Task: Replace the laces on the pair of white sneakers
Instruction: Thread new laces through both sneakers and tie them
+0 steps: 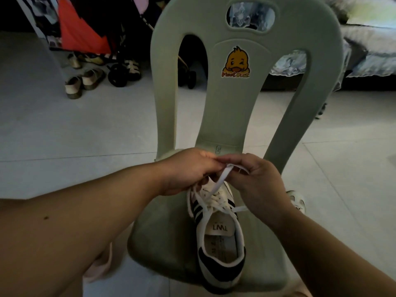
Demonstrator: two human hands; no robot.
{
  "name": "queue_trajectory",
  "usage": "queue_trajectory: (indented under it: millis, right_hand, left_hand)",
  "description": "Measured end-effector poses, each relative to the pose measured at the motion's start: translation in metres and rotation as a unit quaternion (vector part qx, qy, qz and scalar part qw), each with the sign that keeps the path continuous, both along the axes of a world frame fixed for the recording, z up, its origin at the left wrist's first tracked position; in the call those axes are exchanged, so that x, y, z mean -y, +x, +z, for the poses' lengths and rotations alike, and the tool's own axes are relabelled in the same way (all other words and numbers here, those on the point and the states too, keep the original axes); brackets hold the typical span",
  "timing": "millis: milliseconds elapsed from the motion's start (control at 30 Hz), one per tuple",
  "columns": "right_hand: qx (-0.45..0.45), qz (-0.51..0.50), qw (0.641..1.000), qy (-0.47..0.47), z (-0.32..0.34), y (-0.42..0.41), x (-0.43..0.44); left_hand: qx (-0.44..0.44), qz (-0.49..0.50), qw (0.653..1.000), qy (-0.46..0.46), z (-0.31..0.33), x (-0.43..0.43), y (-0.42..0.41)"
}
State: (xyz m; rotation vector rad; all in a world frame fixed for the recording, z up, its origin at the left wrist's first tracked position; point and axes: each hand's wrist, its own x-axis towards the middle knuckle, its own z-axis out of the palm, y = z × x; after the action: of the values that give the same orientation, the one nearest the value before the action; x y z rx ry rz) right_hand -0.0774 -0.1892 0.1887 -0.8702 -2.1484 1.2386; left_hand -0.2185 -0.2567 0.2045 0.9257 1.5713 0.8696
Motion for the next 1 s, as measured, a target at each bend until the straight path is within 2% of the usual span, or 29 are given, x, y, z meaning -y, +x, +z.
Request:
queue_trajectory:
  millis: [67, 167, 233, 267, 300, 367, 400, 433, 533, 600, 667, 733, 800, 867, 933, 1000]
  right_hand:
    - [-0.032, -0.010, 0.999, -0.027, 0.000, -0.001, 0.001]
    - [-0.052, -0.037, 0.992, -0.109, -0.004, 0.003, -0.003]
    - [-0.062, -0.084, 0.972, -0.210, -0.004, 0.005, -0.007]
    - [-0.087, -0.099, 0.955, -0.268, -0.005, 0.008, -0.011]
    - [-0.140, -0.111, 0.920, -0.348, -0.003, 0.009, -0.014]
    - [-0.246, -0.131, 0.820, -0.500, -0.001, 0.019, -0.022]
    - [-0.258, -0.149, 0.796, -0.528, -0.003, 0.024, -0.027]
    - [-0.242, -0.171, 0.788, -0.539, -0.005, 0.030, -0.030]
    - [-0.114, -0.250, 0.802, -0.530, -0.020, 0.047, -0.040]
    - [-0.021, -0.279, 0.811, -0.514, -0.031, 0.059, -0.043]
    - [0.028, -0.288, 0.820, -0.494, -0.040, 0.064, -0.045]
    - [0.038, -0.279, 0.830, -0.481, -0.043, 0.063, -0.042]
    - [0.075, -0.241, 0.856, -0.451, -0.040, 0.057, -0.036]
    - [0.178, -0.178, 0.881, -0.401, -0.033, 0.052, -0.025]
    - [0.293, -0.094, 0.881, -0.359, -0.027, 0.048, -0.013]
    - [0.344, -0.023, 0.871, -0.350, -0.025, 0.044, -0.004]
  left_hand:
    - [-0.012, 0.005, 1.000, 0.007, 0.001, -0.001, 0.000]
    - [-0.142, -0.011, 0.989, 0.032, 0.002, -0.002, 0.002]
    - [-0.171, -0.003, 0.984, 0.051, 0.001, -0.001, 0.002]
    - [-0.179, 0.004, 0.982, 0.058, 0.000, -0.001, 0.001]
    - [-0.189, 0.006, 0.980, 0.063, 0.000, 0.000, -0.002]
    - [-0.210, 0.000, 0.976, 0.059, -0.002, 0.003, -0.010]
    - [-0.223, -0.008, 0.974, 0.050, -0.003, 0.004, -0.015]
    - [-0.241, -0.023, 0.970, 0.032, -0.005, 0.008, -0.022]
    - [-0.294, -0.138, 0.943, -0.078, -0.012, 0.023, -0.045]
    - [-0.332, -0.236, 0.898, -0.163, -0.017, 0.034, -0.058]
    - [-0.363, -0.302, 0.852, -0.227, -0.023, 0.042, -0.065]
    - [-0.368, -0.324, 0.835, -0.250, -0.028, 0.045, -0.065]
    - [-0.352, -0.313, 0.853, -0.226, -0.032, 0.042, -0.058]
    - [-0.334, -0.295, 0.879, -0.171, -0.036, 0.036, -0.046]
    - [-0.303, -0.270, 0.905, -0.129, -0.039, 0.030, -0.032]
    - [-0.293, -0.249, 0.917, -0.110, -0.043, 0.026, -0.019]
